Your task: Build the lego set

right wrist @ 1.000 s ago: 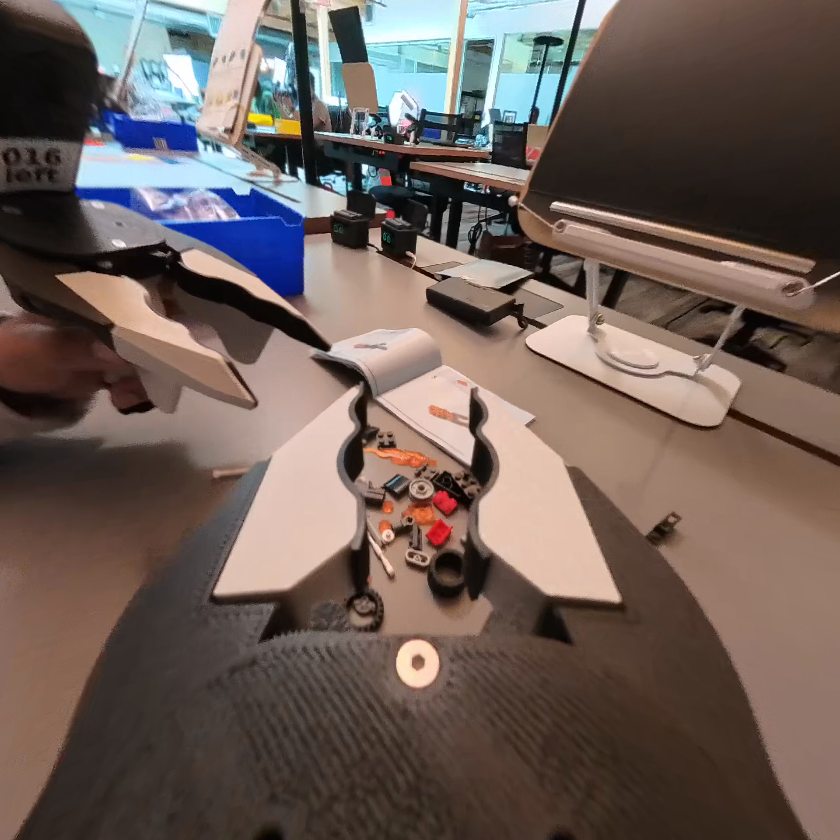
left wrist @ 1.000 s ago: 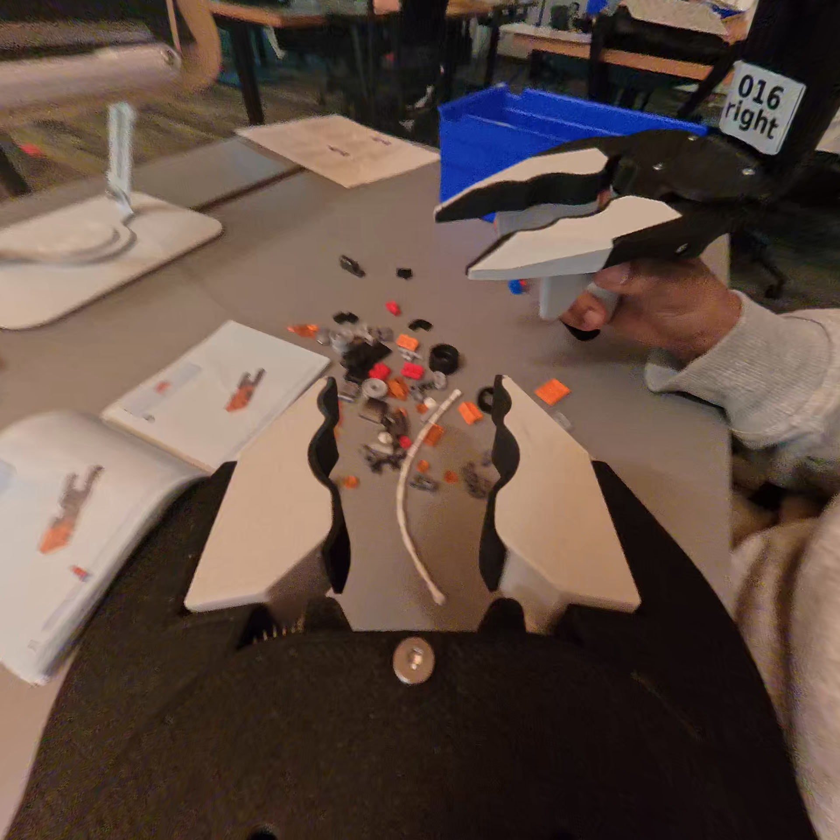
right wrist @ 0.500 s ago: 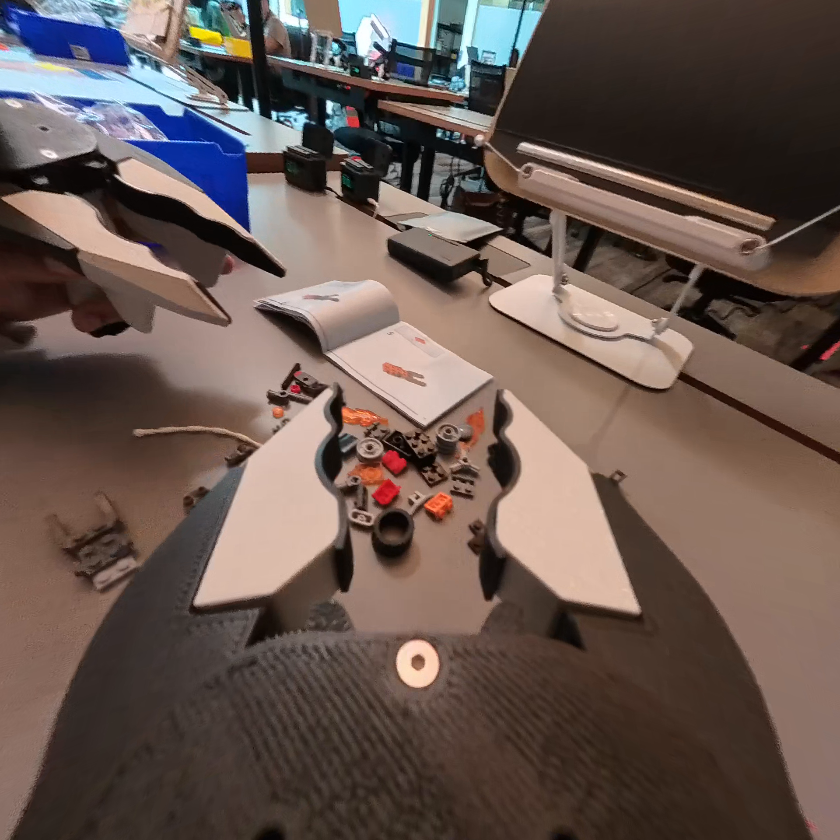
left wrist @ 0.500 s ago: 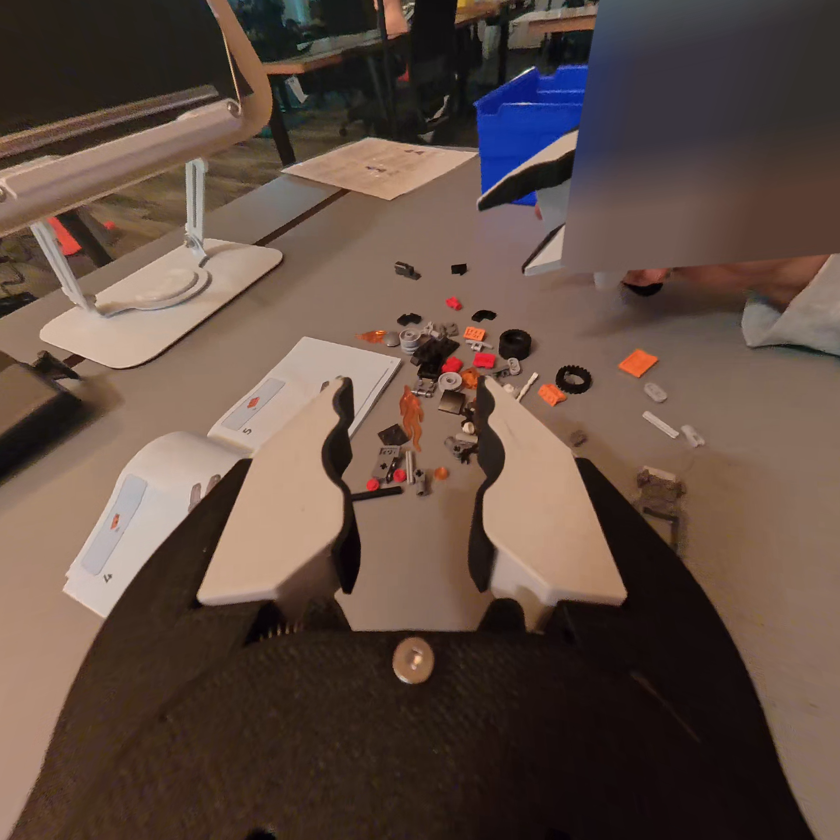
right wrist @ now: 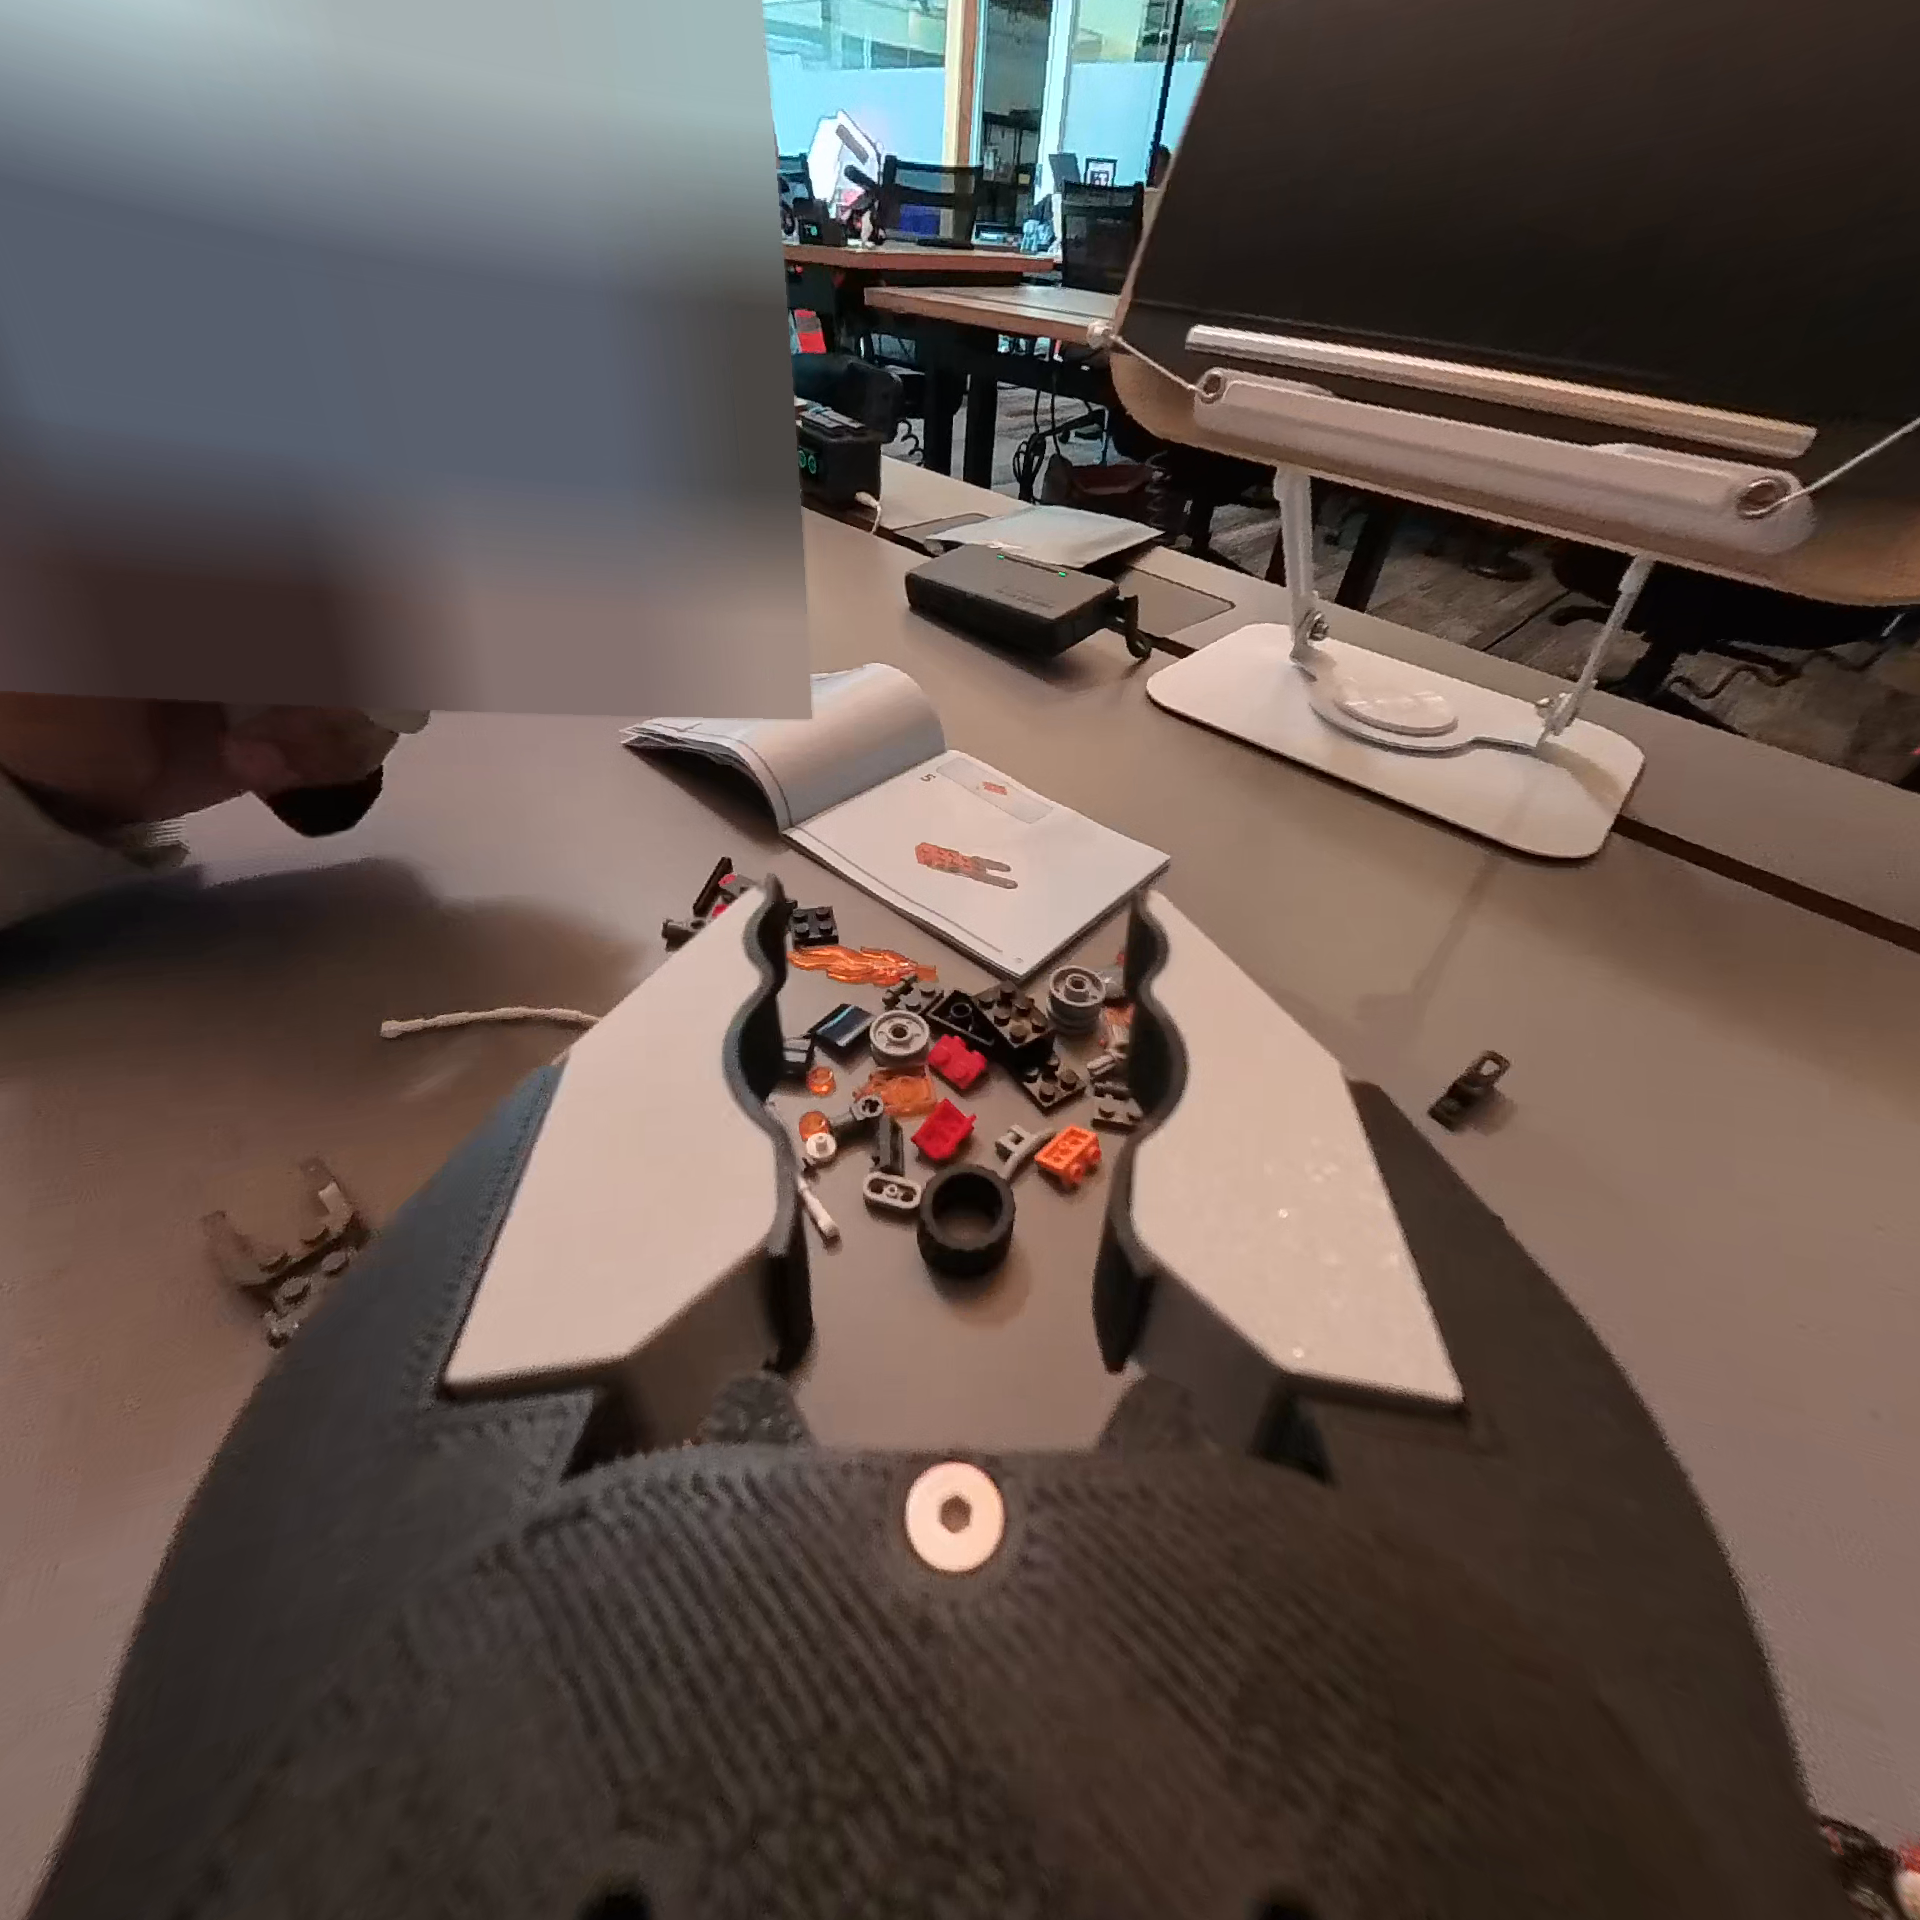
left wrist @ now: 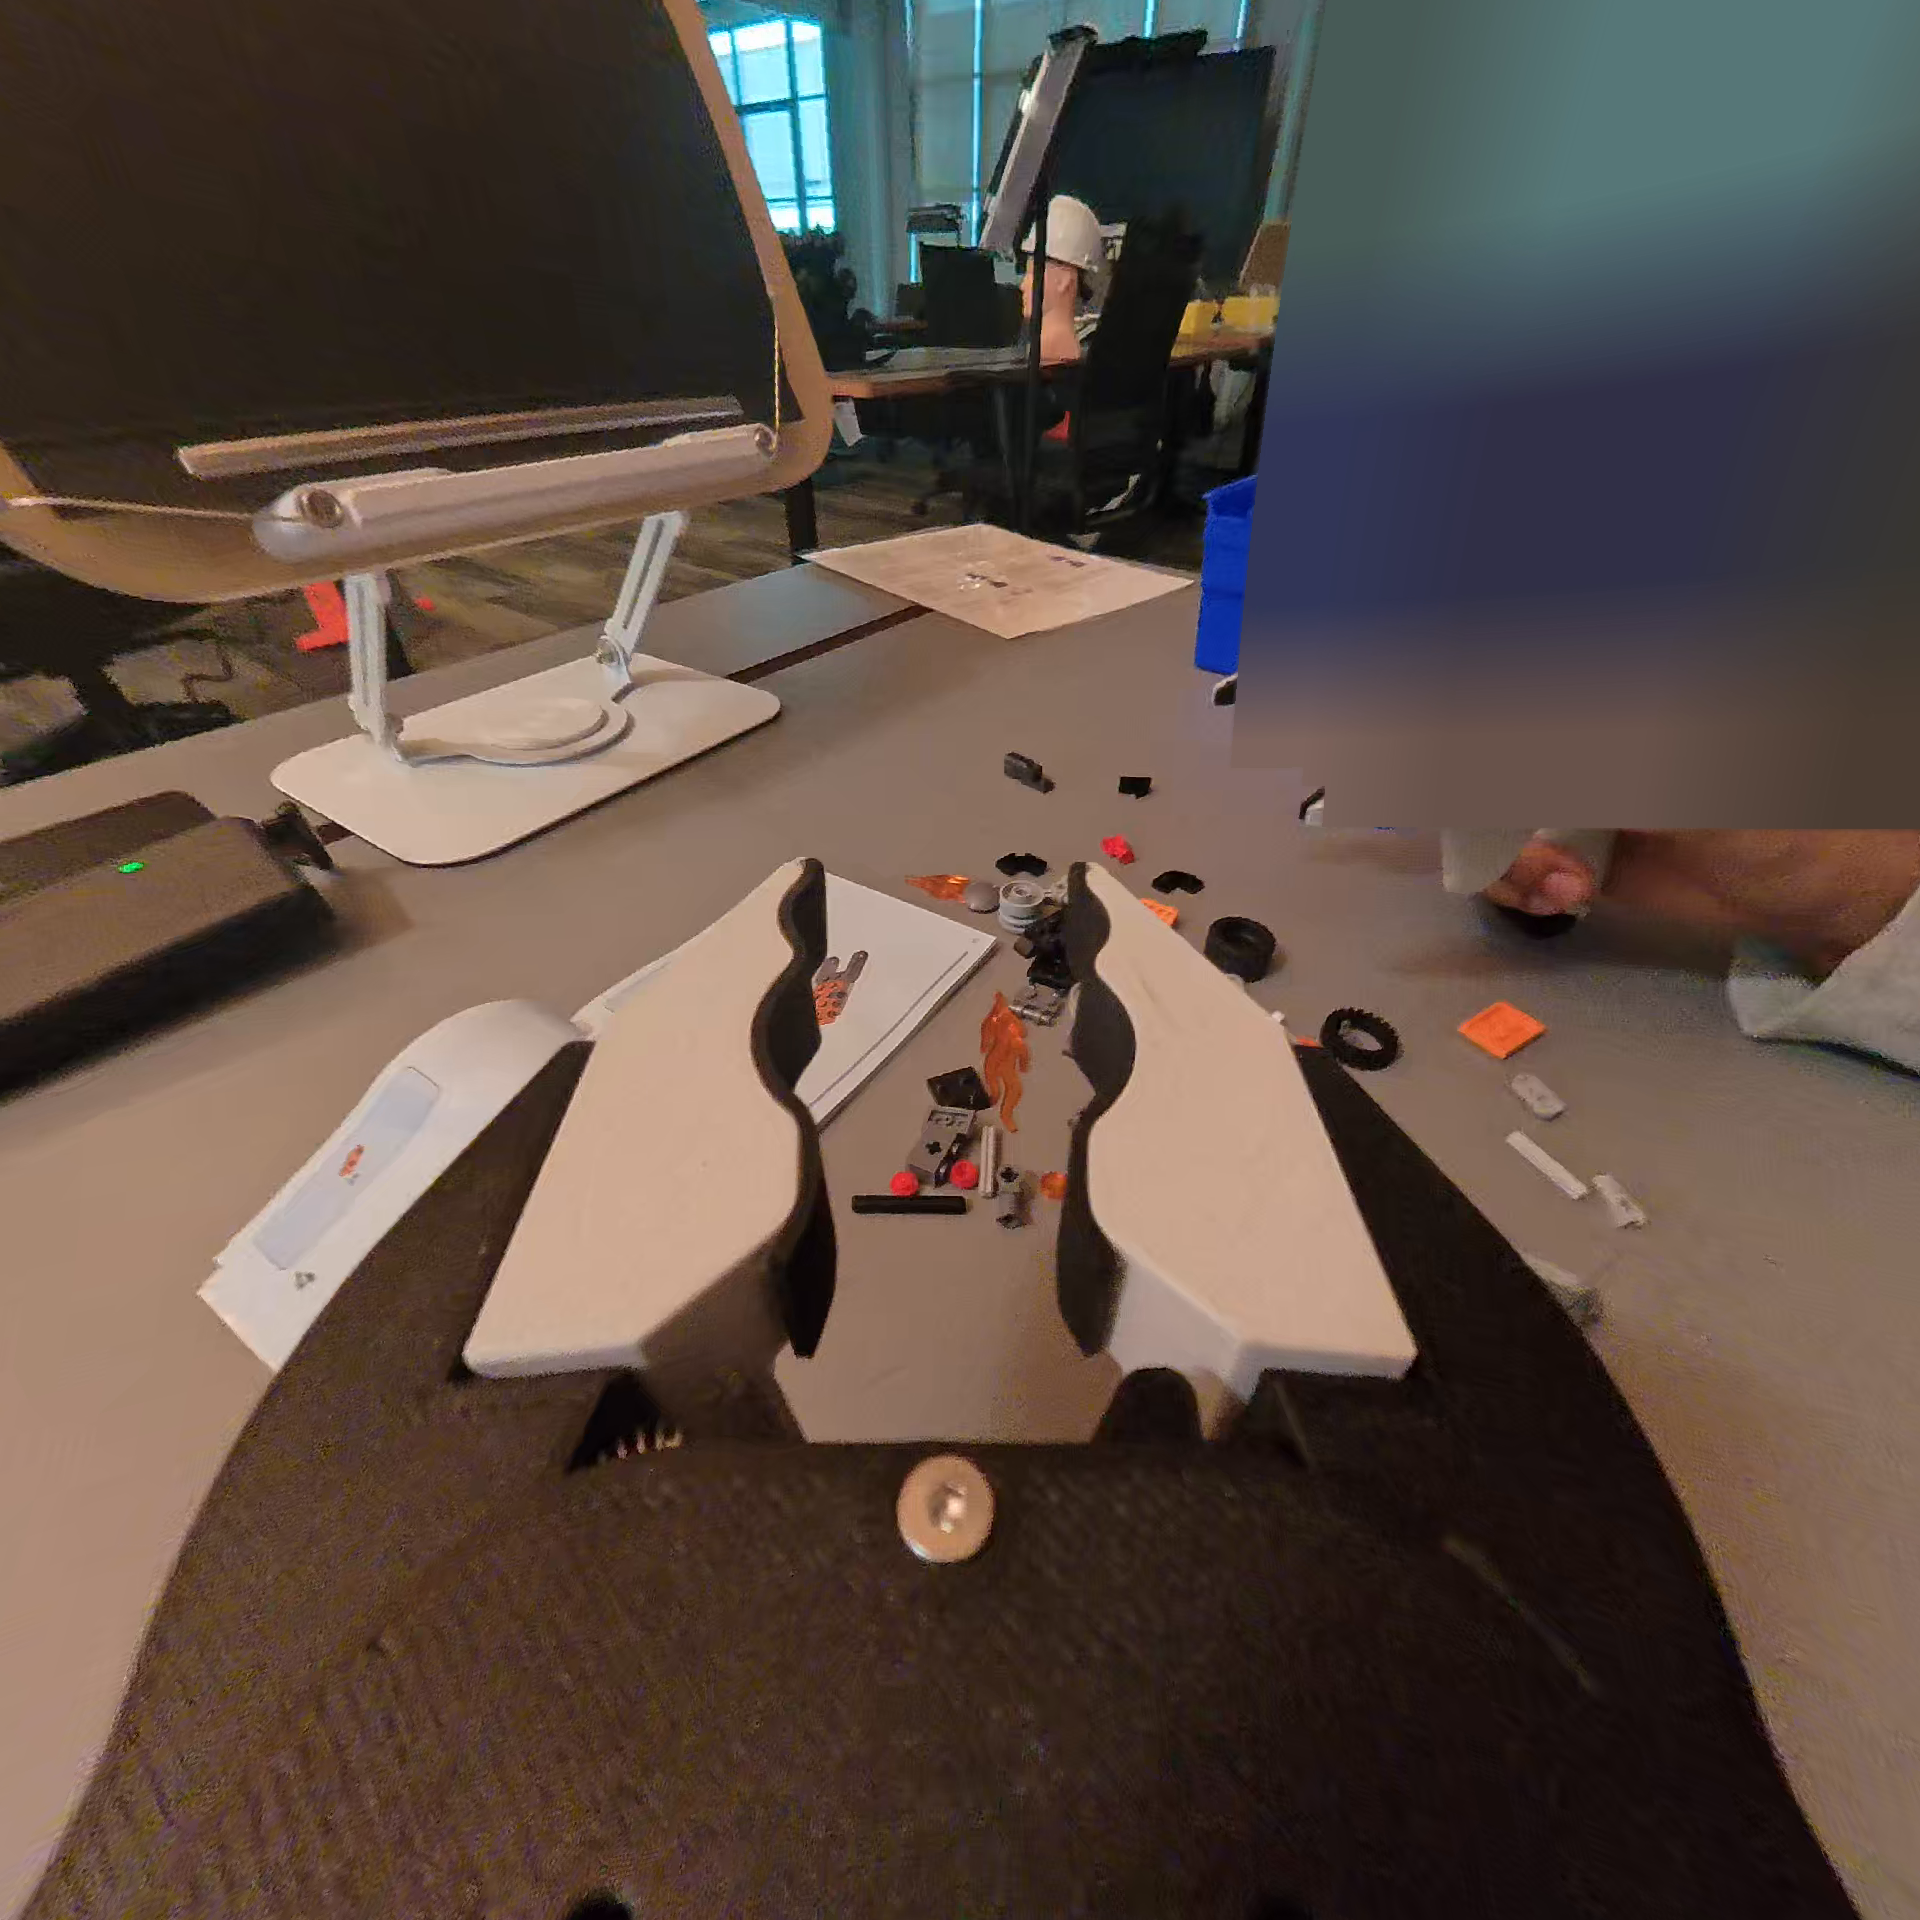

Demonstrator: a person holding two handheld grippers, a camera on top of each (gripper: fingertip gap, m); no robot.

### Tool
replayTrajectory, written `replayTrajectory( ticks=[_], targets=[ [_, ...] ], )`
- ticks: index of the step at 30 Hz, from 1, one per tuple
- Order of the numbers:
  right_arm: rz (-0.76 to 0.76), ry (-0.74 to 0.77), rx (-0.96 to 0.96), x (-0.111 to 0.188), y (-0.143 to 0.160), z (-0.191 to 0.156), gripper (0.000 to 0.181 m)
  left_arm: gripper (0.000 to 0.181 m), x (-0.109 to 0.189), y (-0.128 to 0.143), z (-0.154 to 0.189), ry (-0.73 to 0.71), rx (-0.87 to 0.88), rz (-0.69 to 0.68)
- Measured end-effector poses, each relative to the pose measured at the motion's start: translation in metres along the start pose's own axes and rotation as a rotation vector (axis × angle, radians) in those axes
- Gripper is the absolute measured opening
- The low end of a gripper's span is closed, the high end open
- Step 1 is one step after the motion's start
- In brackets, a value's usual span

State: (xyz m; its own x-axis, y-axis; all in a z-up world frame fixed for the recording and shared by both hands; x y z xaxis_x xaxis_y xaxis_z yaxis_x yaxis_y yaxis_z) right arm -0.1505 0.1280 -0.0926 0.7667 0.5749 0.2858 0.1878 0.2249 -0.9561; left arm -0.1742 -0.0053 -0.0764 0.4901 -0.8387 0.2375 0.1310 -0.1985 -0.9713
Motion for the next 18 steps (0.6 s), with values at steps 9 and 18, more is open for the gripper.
replayTrajectory(
  ticks=[9, 18],
  targets=[
    [0.109, 0.039, 0.122, 0.009, -0.018, -0.022, 0.033, 0.039, -0.005, 0.002, 0.01, 0.069, 0.021, -0.01],
    [0.314, 0.143, -0.085, 0.046, -0.039, 0.019, 0.0, 0.003, -0.004, 0.003, 0.031, 0.233, 0.07, -0.024]
  ],
)
Point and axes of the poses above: each gripper's, where its closed fingertips meet, x back along the fingers, y out of its underside, z = x × y across the jaws, the point moved 1 cm from there along x, back along the fingers, and after that the axes turned 7 degrees about -z, right-handed, at the moved point
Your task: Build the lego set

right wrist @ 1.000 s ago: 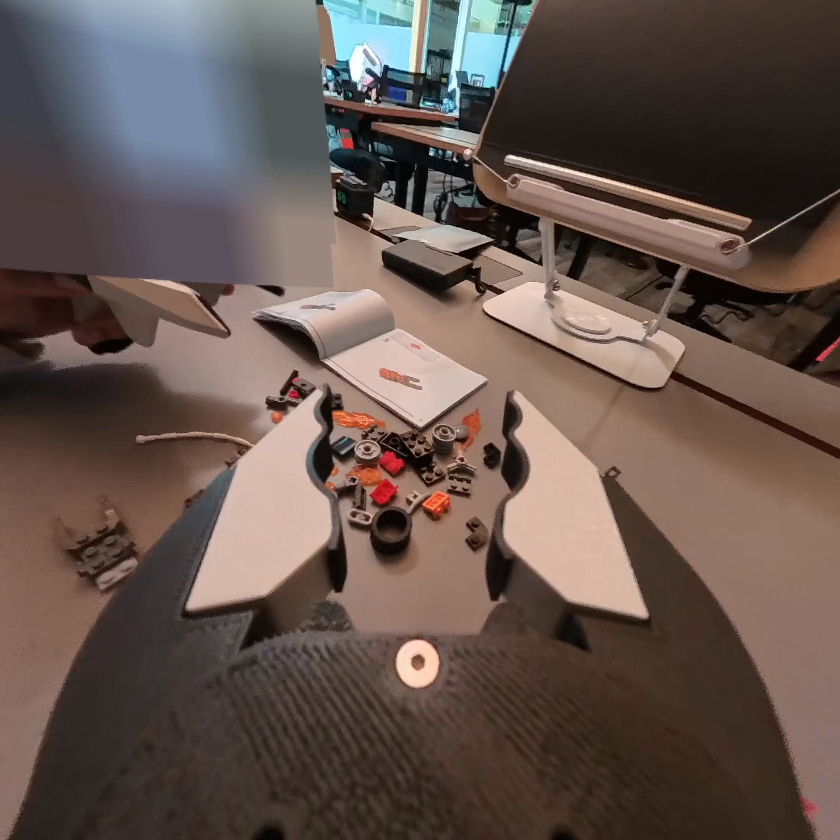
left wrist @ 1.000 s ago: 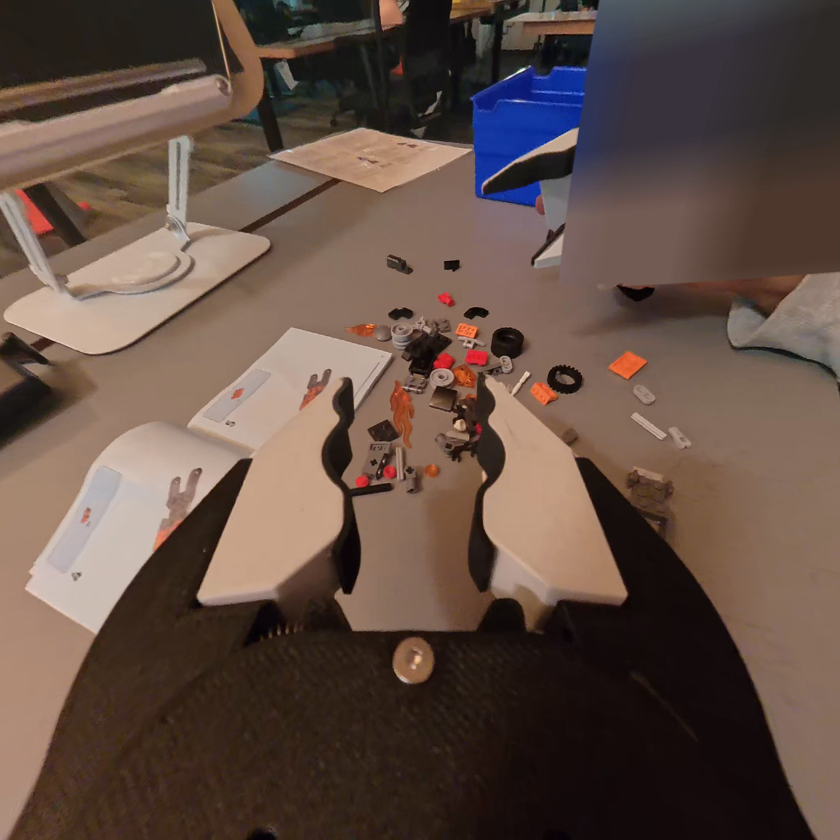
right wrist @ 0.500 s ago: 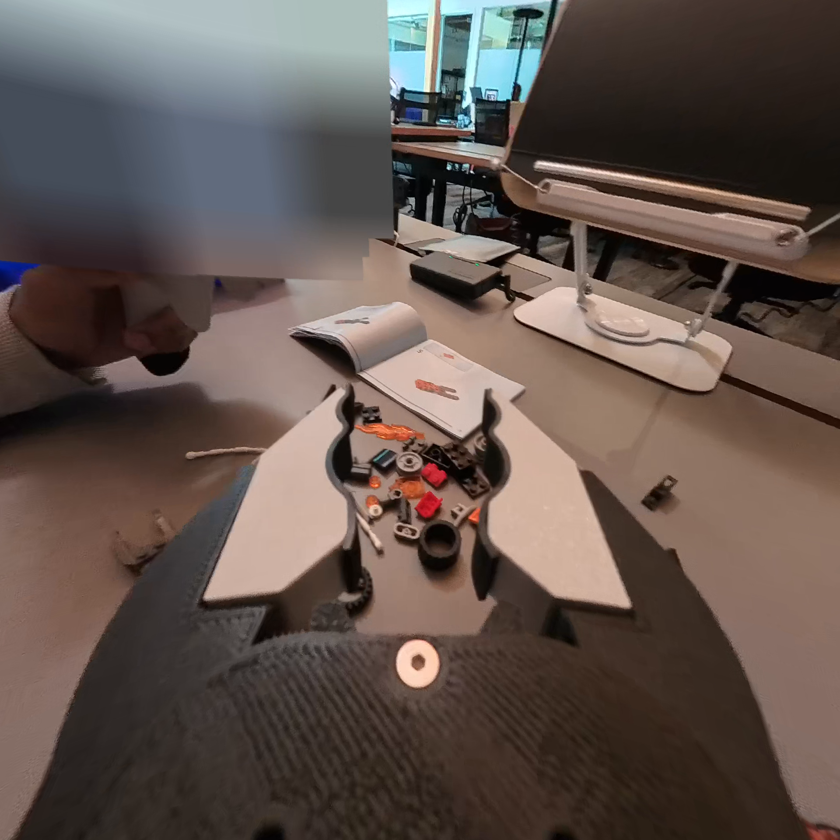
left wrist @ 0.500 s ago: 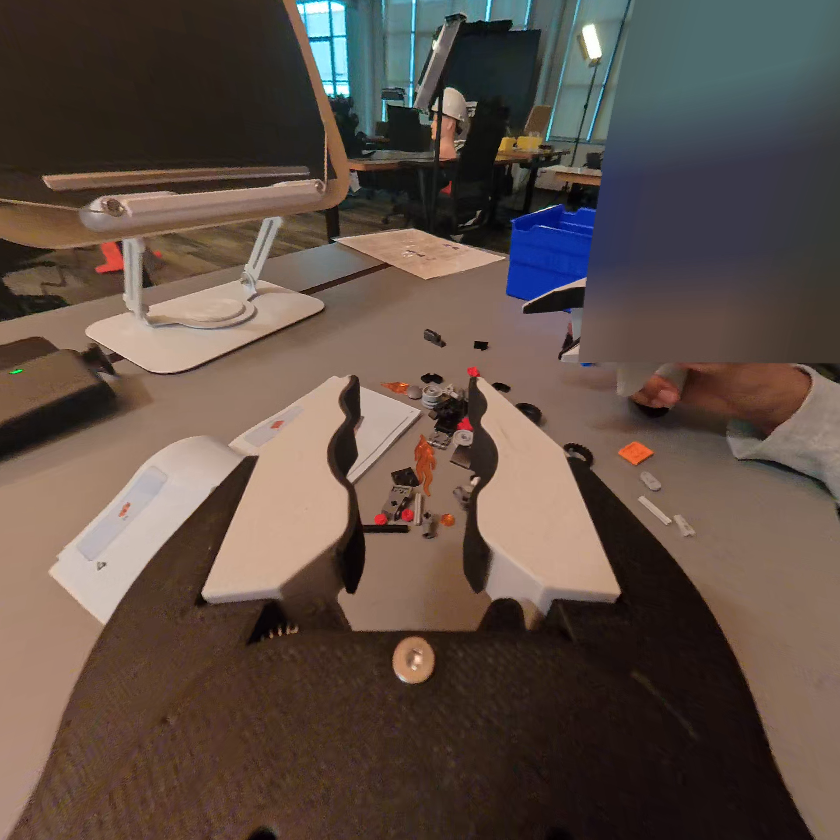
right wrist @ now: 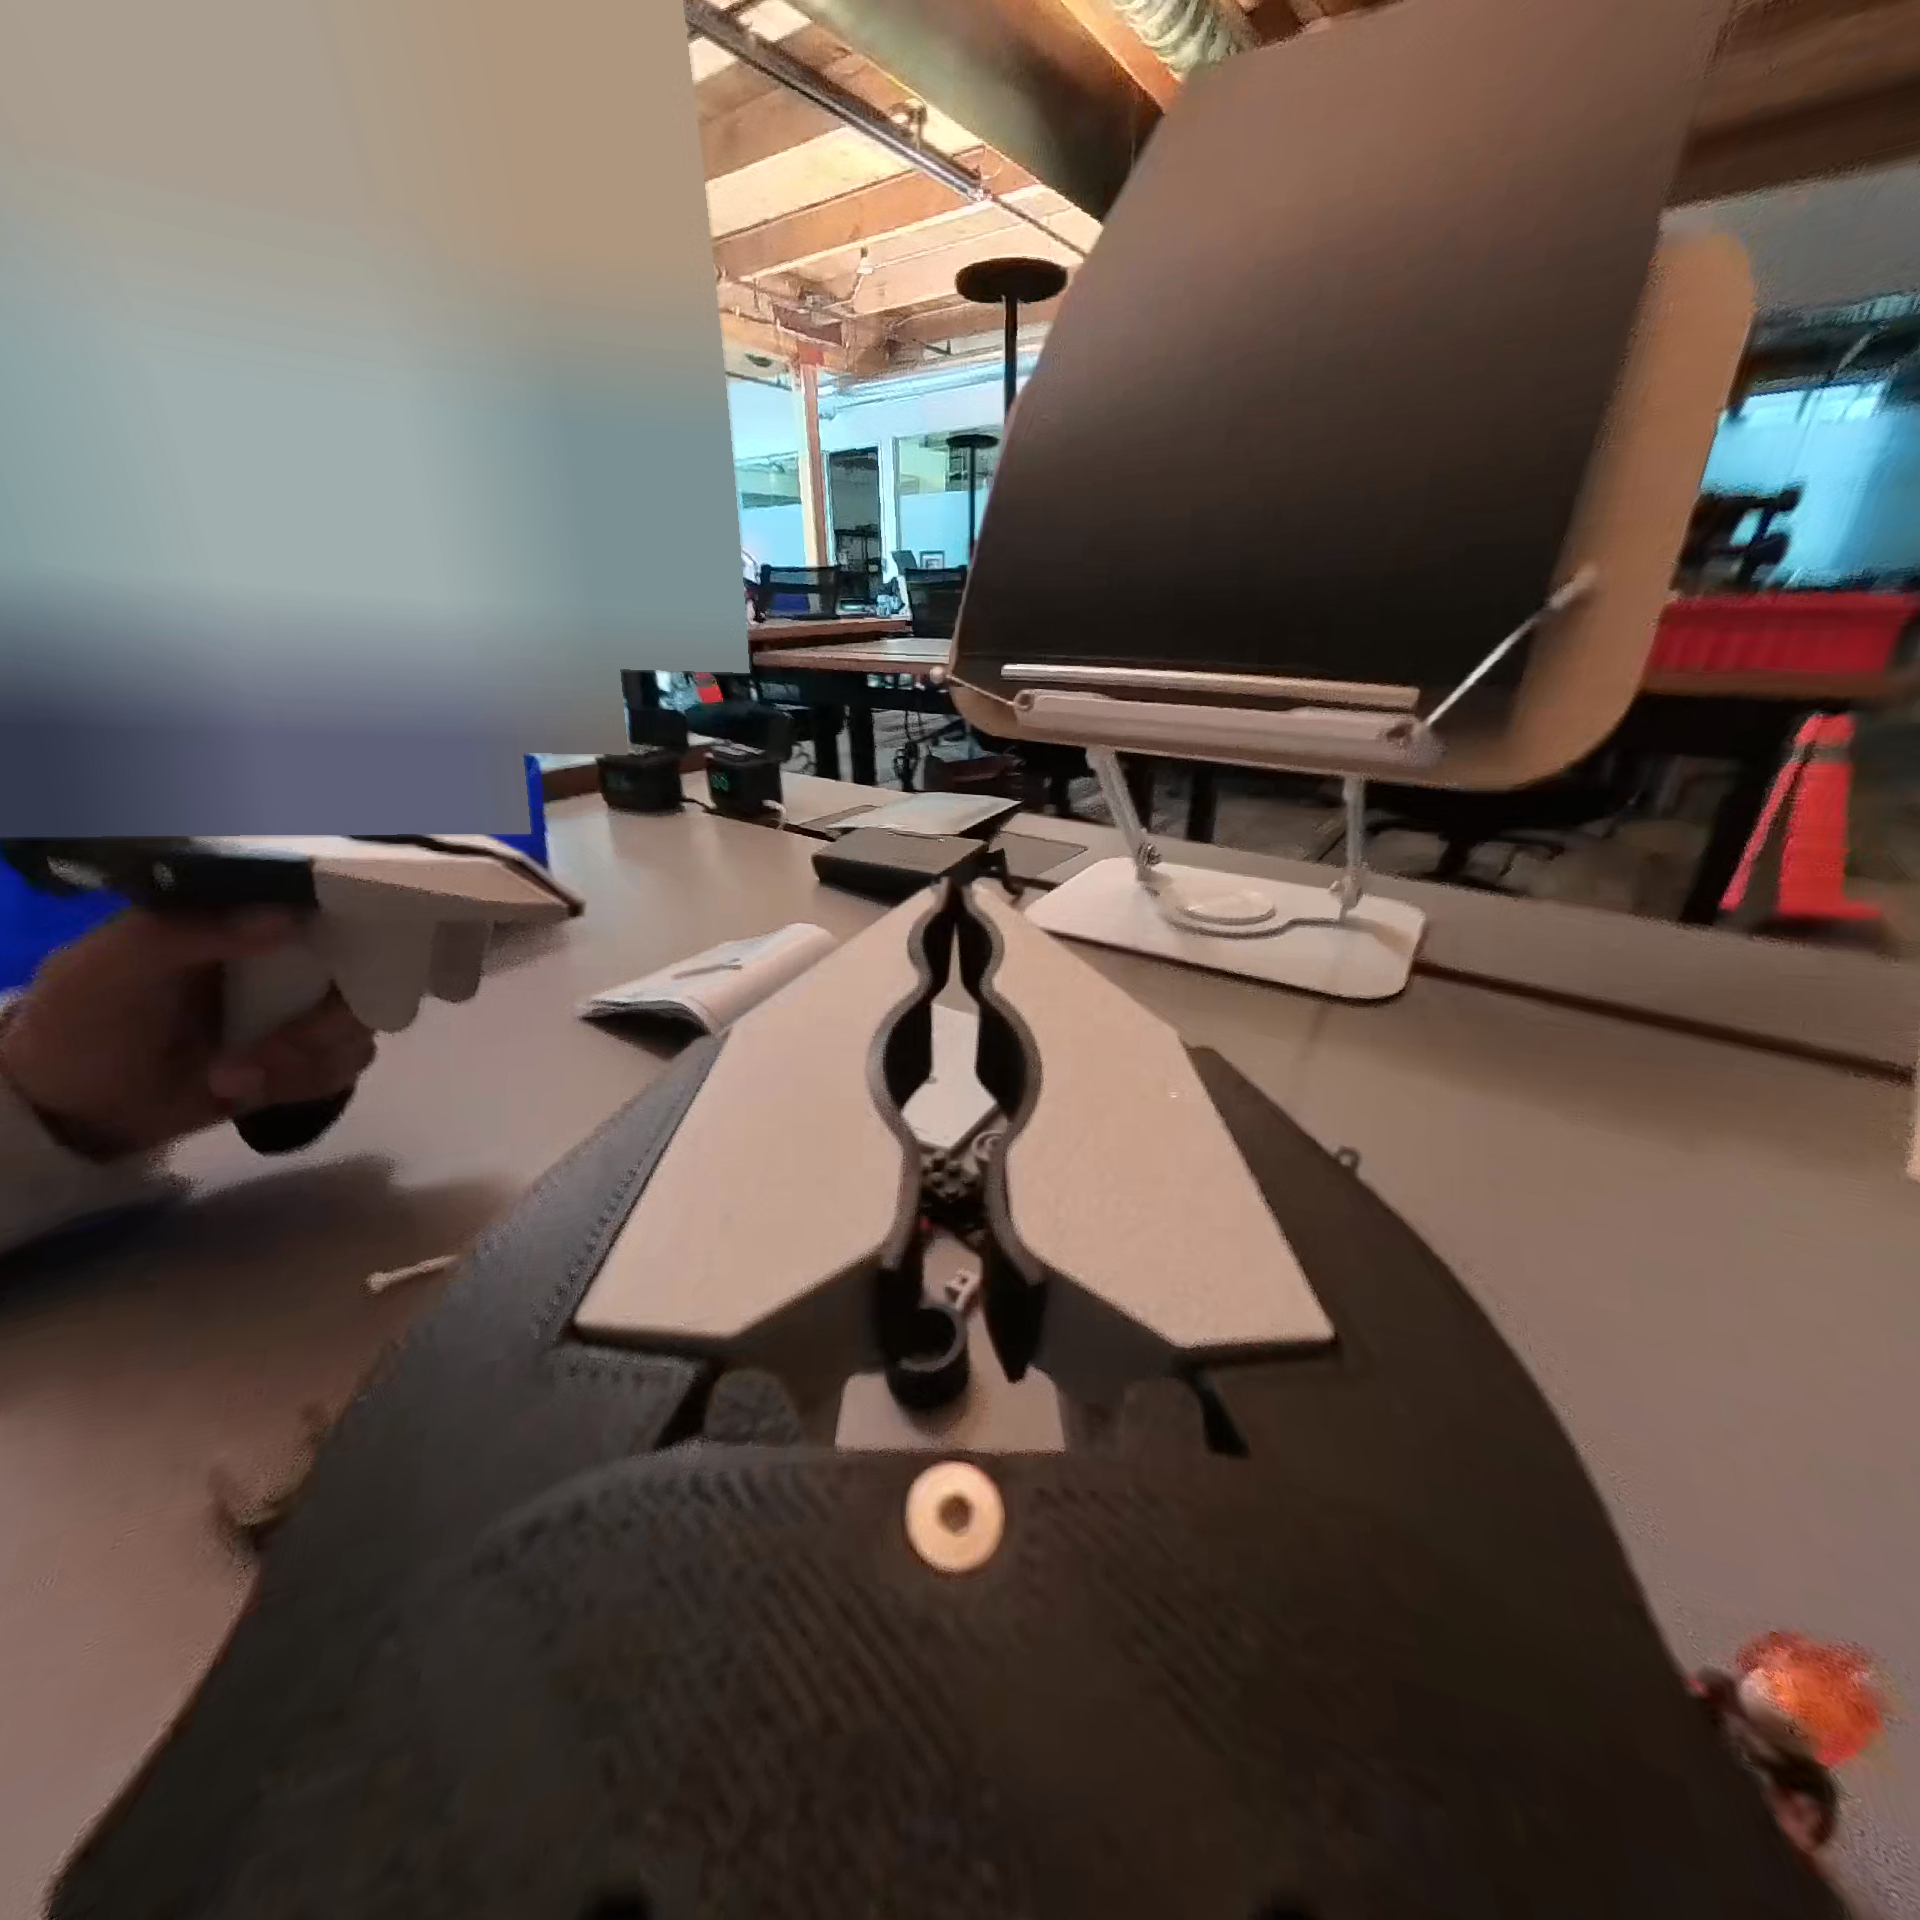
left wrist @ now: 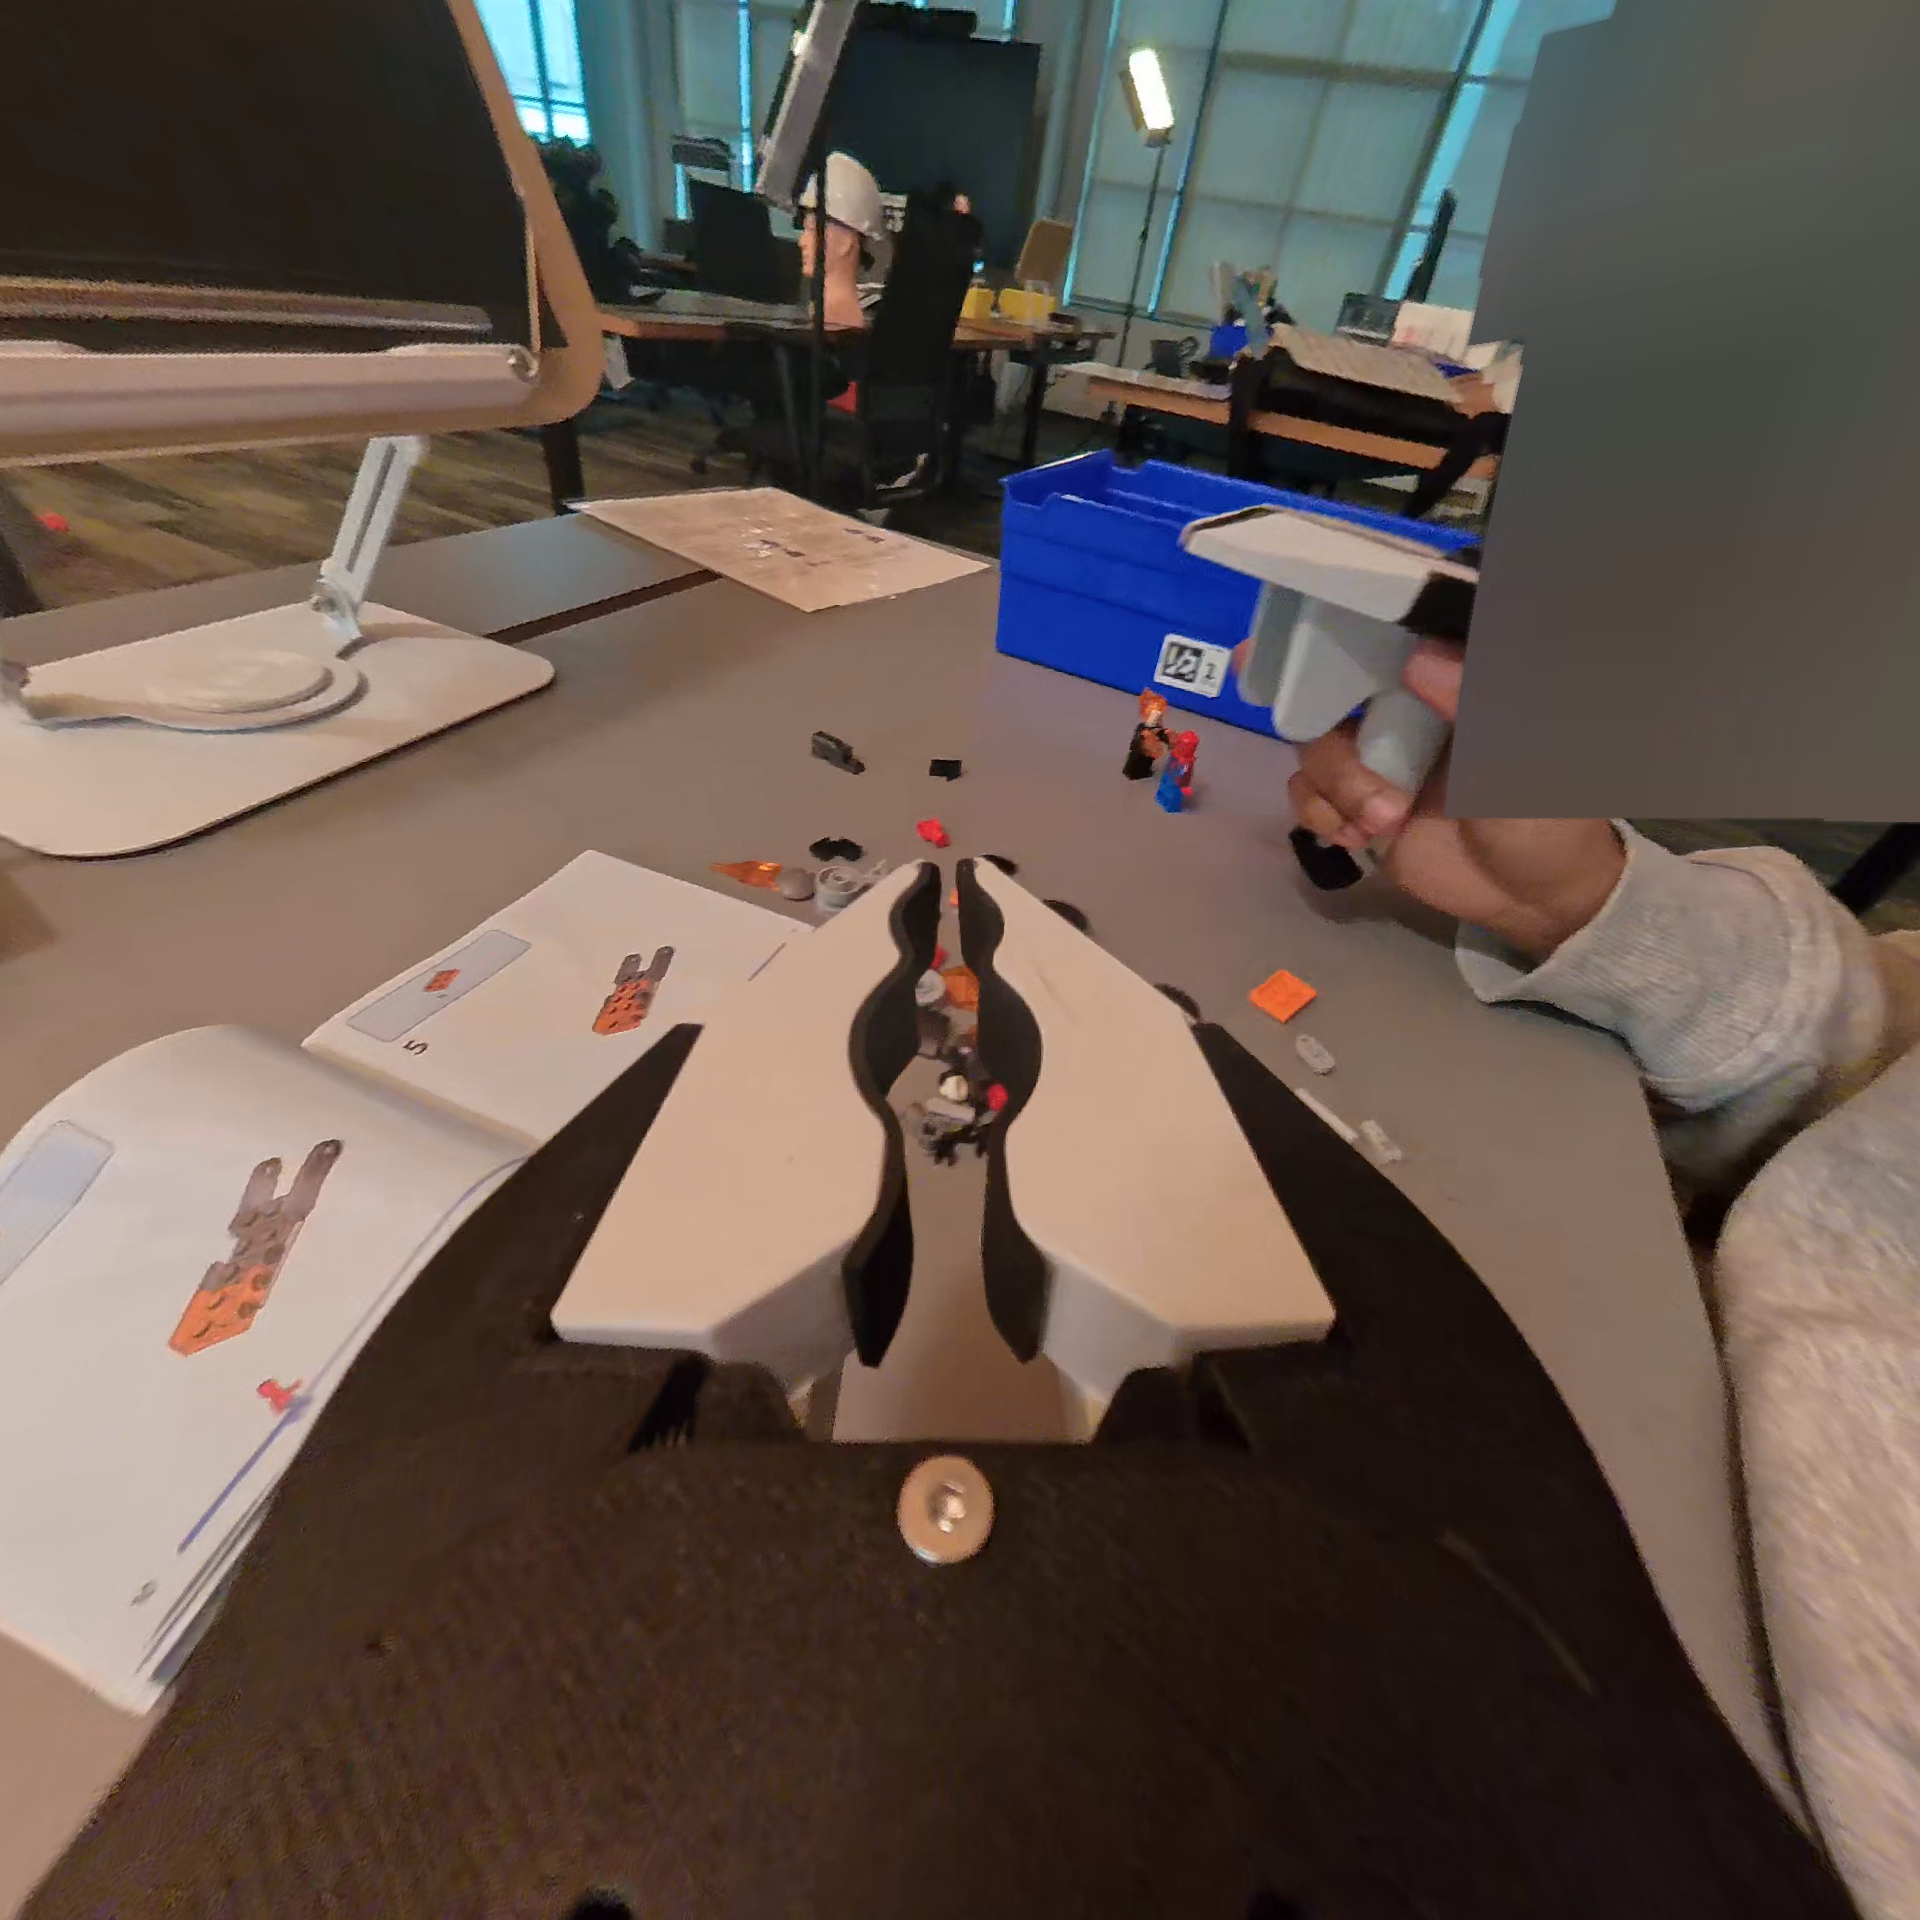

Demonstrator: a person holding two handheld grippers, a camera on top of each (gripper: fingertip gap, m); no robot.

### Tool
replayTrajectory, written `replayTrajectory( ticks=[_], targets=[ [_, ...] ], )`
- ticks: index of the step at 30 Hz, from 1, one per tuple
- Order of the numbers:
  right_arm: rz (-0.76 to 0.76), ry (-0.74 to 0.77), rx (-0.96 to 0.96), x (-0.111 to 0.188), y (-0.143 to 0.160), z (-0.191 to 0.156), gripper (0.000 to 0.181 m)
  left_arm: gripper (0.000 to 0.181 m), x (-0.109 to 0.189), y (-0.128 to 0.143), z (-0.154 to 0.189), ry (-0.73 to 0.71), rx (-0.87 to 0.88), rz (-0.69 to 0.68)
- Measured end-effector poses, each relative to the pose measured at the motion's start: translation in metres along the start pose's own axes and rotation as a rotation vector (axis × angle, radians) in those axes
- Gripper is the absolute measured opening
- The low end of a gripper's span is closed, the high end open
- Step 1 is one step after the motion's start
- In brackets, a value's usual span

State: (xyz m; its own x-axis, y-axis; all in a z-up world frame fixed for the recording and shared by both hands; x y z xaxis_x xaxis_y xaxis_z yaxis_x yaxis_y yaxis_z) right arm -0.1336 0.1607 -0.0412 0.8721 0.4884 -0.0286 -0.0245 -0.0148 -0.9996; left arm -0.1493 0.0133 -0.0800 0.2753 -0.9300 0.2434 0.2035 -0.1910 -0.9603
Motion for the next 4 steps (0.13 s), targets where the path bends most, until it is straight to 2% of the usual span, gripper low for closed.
replayTrajectory(
  ticks=[2, 4],
  targets=[
    [-0.01, -0.034, -0.107, 0.0004, 0.0033, 0.0058, 0.0, 0.001, -0.0006, -0.0015, 0.0087, 0.04, -0.011, 0.005],
    [-0.014, -0.075, -0.186, 0.0009, 0.0053, 0.0074, 0.003, 0.001, -0.0022, 0.0005, 0.0088, 0.018, -0.038, -0.008]
  ],
)
Point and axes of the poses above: each gripper's, where its closed fingertips meet, x back along the fingers, y out of its underside, z = x × y across the jaws, the point moved 1 cm from there along x, back along the fingers, and after that the axes turned 7 degrees about -z, right-handed, at the moved point
